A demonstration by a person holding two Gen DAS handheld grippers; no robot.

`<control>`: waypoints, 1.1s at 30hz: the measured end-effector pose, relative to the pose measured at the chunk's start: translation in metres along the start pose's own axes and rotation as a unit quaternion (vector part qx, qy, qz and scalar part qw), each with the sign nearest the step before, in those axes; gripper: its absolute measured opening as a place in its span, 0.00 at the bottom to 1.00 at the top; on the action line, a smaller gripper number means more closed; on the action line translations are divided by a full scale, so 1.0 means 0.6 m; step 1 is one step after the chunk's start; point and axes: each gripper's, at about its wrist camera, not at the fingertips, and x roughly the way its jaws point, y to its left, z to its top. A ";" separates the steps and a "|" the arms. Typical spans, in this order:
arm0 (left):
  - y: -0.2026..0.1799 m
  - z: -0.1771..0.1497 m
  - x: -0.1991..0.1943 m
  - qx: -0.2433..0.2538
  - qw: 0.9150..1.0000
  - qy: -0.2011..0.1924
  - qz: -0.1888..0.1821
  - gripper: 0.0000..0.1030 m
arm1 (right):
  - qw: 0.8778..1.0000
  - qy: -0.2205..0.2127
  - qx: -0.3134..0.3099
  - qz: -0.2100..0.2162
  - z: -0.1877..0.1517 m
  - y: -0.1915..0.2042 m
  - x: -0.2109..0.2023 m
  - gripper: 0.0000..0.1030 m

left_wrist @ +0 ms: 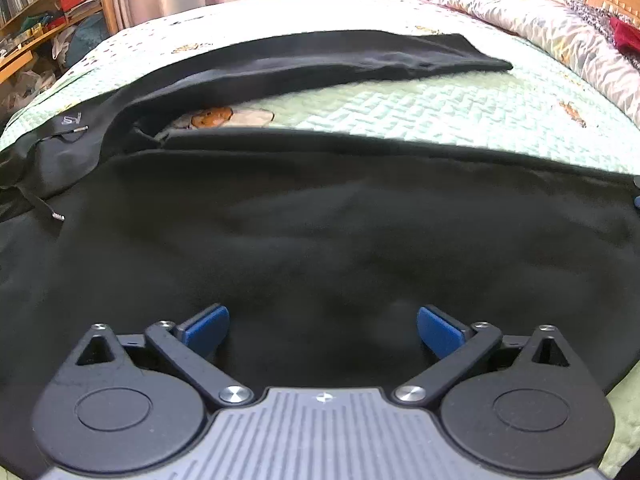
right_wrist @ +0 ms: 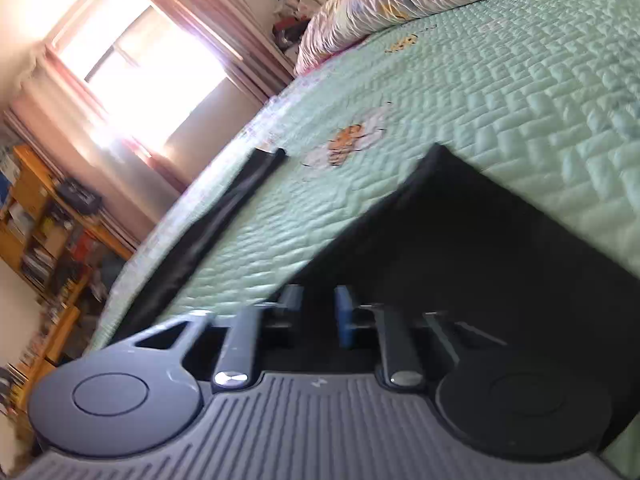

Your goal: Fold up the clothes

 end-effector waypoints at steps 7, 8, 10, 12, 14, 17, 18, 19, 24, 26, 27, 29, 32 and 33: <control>0.014 0.090 -0.035 0.027 0.997 -0.068 0.008 0.94 | 0.996 0.010 0.012 0.092 -0.027 0.100 0.038 0.51; 0.018 0.110 -0.032 0.032 0.997 -0.074 0.014 0.94 | 0.994 0.014 0.020 0.105 -0.029 0.116 0.053 0.54; 0.026 0.152 -0.027 0.040 0.995 -0.086 0.026 0.95 | 0.991 0.018 0.034 0.130 -0.039 0.147 0.083 0.60; 0.034 0.193 -0.021 0.049 0.993 -0.098 0.037 0.97 | 0.989 0.022 0.033 0.140 -0.062 0.173 0.109 0.61; 0.042 0.234 -0.015 0.058 0.991 -0.111 0.048 0.97 | 0.989 0.035 0.018 0.140 -0.096 0.184 0.127 0.61; 0.053 0.298 0.008 0.076 0.987 -0.128 0.065 0.97 | 0.990 0.046 -0.028 0.131 -0.151 0.186 0.148 0.61; 0.055 0.321 0.026 0.085 0.985 -0.134 0.070 0.97 | 0.989 0.043 -0.039 0.139 -0.154 0.188 0.146 0.61; 0.059 0.347 0.049 0.095 0.984 -0.137 0.070 0.97 | 0.987 0.039 -0.049 0.147 -0.158 0.191 0.143 0.62; 0.063 0.464 0.162 0.173 0.975 -0.128 0.051 0.94 | 0.981 0.049 -0.046 0.180 -0.152 0.185 0.150 0.65; 0.064 0.502 0.207 0.202 0.969 -0.129 0.063 0.93 | 0.980 0.057 -0.051 0.184 -0.147 0.185 0.157 0.65; 0.064 0.514 0.231 0.221 0.965 -0.124 0.071 0.93 | 0.979 0.059 -0.054 0.187 -0.145 0.185 0.160 0.65; 0.065 0.538 0.281 0.257 0.956 -0.107 0.086 0.93 | 0.977 0.065 -0.058 0.195 -0.143 0.183 0.162 0.65; 0.075 0.553 0.336 0.281 0.954 -0.078 0.069 0.93 | 0.974 0.073 -0.056 0.206 -0.142 0.182 0.163 0.65; 0.080 0.554 0.351 0.286 0.953 -0.074 0.063 0.93 | 0.974 0.075 -0.055 0.209 -0.141 0.180 0.163 0.65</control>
